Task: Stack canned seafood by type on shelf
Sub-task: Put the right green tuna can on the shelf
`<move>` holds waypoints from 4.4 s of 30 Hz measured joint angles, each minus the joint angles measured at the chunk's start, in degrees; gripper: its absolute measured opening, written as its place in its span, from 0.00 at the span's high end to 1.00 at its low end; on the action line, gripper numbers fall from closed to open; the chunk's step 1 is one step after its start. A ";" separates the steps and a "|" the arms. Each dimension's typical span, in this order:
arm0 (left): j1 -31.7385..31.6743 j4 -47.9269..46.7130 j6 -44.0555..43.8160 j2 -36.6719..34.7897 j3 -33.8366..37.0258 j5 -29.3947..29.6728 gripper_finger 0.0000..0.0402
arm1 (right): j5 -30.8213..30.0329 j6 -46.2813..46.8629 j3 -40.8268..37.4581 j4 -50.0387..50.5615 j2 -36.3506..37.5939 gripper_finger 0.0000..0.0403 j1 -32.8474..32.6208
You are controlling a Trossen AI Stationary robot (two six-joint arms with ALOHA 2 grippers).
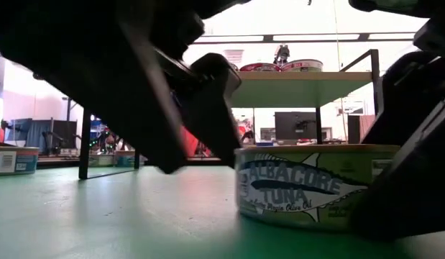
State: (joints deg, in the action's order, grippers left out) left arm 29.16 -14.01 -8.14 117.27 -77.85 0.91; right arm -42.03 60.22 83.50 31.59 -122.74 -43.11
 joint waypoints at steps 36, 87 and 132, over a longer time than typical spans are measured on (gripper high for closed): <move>1.36 -2.81 -14.00 1.57 0.54 -1.11 0.11 | 3.14 -2.92 -0.12 -7.27 -0.11 0.01 2.06; -1.40 -38.51 -12.06 -25.70 -11.35 20.66 0.11 | 15.23 -25.35 0.55 8.61 27.68 0.09 10.25; -17.23 -0.89 -8.34 -30.24 10.00 23.51 0.99 | 25.55 -41.37 -0.07 7.84 28.12 0.02 34.16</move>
State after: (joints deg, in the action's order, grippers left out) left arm 11.94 -14.91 -16.48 87.03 -67.85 24.43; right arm -16.47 18.84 83.44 39.43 -94.61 -8.95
